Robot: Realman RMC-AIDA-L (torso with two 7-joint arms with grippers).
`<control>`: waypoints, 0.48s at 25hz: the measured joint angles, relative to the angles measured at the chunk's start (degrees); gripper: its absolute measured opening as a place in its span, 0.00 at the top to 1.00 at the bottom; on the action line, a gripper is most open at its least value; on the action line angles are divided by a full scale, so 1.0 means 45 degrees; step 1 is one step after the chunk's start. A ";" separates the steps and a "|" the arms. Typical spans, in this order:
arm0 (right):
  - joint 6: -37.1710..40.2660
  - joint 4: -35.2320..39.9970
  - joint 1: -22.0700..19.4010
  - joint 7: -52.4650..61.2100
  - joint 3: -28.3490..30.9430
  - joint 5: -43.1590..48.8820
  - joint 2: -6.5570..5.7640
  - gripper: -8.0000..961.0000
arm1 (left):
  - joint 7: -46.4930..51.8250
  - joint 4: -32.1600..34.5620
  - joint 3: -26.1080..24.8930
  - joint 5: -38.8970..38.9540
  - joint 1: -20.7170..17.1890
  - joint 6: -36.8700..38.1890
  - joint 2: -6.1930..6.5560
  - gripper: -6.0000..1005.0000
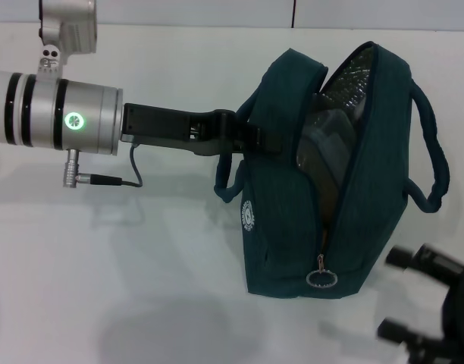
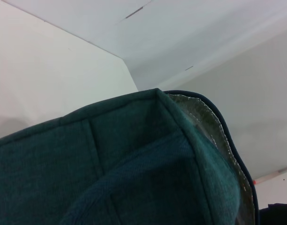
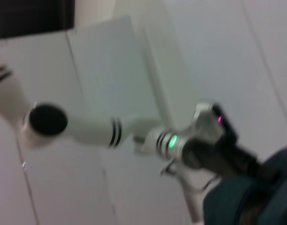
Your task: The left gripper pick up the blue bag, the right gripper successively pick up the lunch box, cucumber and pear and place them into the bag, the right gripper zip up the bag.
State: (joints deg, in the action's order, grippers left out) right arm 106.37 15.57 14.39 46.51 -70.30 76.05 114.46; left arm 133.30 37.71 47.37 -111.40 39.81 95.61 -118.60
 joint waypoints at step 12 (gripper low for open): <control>-0.1928 -0.0154 0.0582 0.0093 -0.0615 0.0937 0.0218 0.08 | -0.0016 0.0000 0.0001 -0.0086 -0.0041 0.0009 -0.0003 0.95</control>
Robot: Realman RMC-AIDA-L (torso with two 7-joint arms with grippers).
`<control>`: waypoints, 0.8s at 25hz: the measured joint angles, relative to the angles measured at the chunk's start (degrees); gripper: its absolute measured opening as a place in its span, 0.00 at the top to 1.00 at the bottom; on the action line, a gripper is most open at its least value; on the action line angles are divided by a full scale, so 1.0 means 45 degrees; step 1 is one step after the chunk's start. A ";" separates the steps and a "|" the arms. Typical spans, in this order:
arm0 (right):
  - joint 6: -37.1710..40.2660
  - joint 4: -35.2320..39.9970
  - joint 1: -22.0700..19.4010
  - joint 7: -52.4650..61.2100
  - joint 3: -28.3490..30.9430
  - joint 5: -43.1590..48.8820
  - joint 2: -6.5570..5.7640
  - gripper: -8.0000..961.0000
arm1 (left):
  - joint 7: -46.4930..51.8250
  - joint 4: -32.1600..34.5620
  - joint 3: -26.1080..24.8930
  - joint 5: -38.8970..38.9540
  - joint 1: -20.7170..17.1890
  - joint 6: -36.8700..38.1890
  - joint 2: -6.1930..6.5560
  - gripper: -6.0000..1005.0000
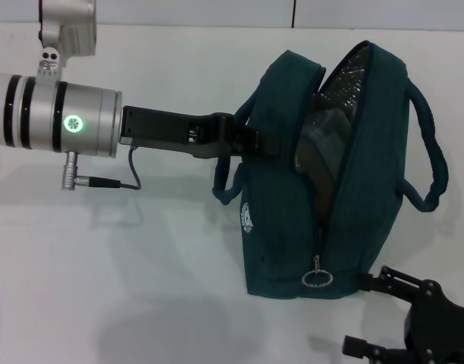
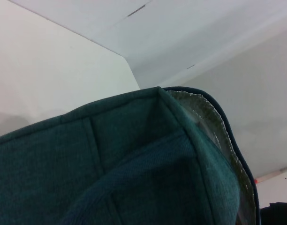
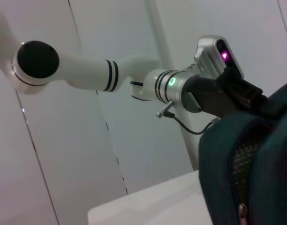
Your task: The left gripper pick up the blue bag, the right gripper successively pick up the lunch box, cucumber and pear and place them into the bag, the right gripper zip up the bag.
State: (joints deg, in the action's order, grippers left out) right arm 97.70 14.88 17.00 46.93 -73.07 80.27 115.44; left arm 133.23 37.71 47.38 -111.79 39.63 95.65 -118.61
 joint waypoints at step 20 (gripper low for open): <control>-0.1329 0.0082 0.1253 0.1447 -0.0463 -0.0232 0.0145 0.08 | -0.0043 0.0000 -0.0001 -0.0003 -0.0018 0.0054 -0.0010 0.95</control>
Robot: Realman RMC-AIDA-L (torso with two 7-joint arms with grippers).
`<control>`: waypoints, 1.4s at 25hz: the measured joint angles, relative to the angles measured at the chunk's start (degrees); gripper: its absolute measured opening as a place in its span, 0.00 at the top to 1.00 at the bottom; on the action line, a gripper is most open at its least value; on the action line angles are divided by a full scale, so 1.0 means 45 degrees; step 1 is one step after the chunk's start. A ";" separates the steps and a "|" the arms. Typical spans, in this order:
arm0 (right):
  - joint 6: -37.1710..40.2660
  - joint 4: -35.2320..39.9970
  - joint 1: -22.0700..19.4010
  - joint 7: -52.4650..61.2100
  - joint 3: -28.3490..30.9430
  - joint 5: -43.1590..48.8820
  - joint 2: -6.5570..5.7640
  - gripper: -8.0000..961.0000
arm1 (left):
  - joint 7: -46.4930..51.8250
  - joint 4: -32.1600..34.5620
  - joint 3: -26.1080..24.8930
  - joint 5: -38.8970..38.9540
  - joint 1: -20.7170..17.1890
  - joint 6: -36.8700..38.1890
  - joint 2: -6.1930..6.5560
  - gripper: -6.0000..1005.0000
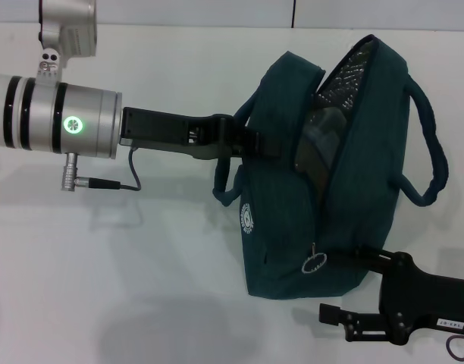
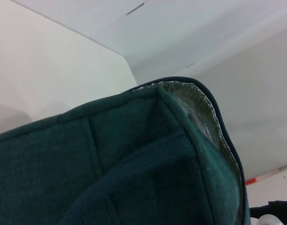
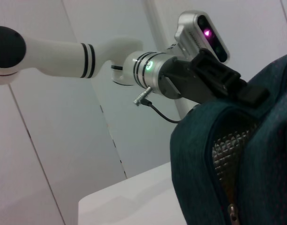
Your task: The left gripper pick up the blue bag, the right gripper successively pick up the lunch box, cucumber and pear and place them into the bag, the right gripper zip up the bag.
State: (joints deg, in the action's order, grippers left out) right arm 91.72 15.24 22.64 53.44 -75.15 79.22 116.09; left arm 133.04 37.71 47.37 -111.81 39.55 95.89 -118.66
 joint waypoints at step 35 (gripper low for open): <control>-0.0595 0.0252 0.0674 0.0151 -0.2418 -0.1654 0.0021 0.08 | -0.0092 0.0000 -0.0001 0.0004 -0.0024 0.0008 0.0022 0.95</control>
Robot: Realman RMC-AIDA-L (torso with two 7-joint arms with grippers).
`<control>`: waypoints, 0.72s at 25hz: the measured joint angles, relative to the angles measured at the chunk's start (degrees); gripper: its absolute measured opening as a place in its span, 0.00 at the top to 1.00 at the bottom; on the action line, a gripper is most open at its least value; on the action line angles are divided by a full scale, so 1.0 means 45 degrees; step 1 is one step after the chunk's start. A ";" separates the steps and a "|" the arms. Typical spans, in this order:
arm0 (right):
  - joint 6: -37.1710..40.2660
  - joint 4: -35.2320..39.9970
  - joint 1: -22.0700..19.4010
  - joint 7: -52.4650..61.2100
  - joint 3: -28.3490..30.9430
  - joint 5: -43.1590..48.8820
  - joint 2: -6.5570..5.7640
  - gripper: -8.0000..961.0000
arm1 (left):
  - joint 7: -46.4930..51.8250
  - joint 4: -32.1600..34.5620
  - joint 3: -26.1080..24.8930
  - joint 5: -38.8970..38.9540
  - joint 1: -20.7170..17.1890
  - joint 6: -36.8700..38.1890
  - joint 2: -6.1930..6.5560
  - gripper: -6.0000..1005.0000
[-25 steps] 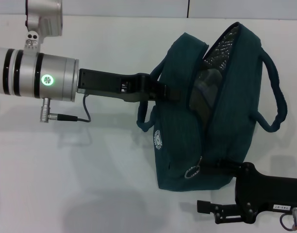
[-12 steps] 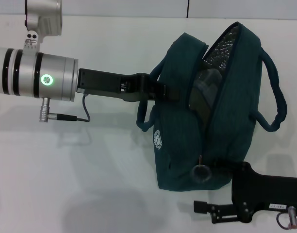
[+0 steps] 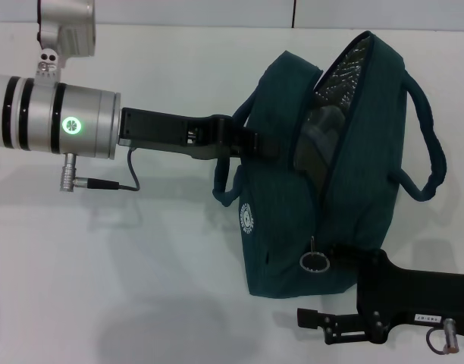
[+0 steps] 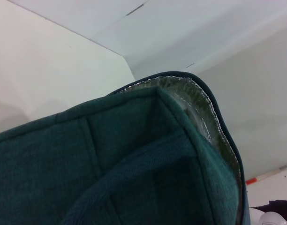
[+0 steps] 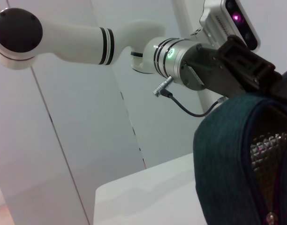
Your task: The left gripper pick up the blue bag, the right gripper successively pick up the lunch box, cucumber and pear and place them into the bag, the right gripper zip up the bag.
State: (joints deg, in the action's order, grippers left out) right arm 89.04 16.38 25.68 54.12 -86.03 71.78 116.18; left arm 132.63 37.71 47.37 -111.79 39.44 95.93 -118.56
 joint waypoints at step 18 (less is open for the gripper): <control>0.0028 -0.0058 -0.0526 -0.0047 0.0078 -0.0680 -0.0120 0.08 | 0.0001 0.0025 0.0000 -0.0001 -0.0033 0.0011 0.0010 0.95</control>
State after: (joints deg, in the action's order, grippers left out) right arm 89.16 16.12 23.31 53.91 -85.68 68.72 115.64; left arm 132.63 37.82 47.37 -111.79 39.29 95.98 -118.51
